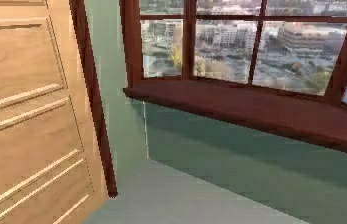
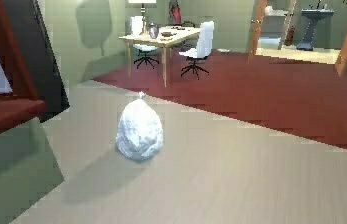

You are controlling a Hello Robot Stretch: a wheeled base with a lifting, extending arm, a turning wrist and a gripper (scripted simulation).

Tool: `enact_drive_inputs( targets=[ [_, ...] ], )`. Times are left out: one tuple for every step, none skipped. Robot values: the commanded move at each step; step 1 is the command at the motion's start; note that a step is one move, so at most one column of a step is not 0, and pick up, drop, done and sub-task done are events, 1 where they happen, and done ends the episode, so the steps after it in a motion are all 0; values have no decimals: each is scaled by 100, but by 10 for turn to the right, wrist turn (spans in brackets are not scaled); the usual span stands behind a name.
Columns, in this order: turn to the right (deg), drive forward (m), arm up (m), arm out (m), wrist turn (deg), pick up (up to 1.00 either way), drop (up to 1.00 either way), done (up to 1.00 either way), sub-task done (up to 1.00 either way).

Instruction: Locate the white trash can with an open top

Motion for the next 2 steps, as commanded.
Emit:
enact_drive_inputs(
  targets=[
    [450,0,0,0,0,0,0,0,0],
    [450,0,0,0,0,0,0,0,0]
  ],
)
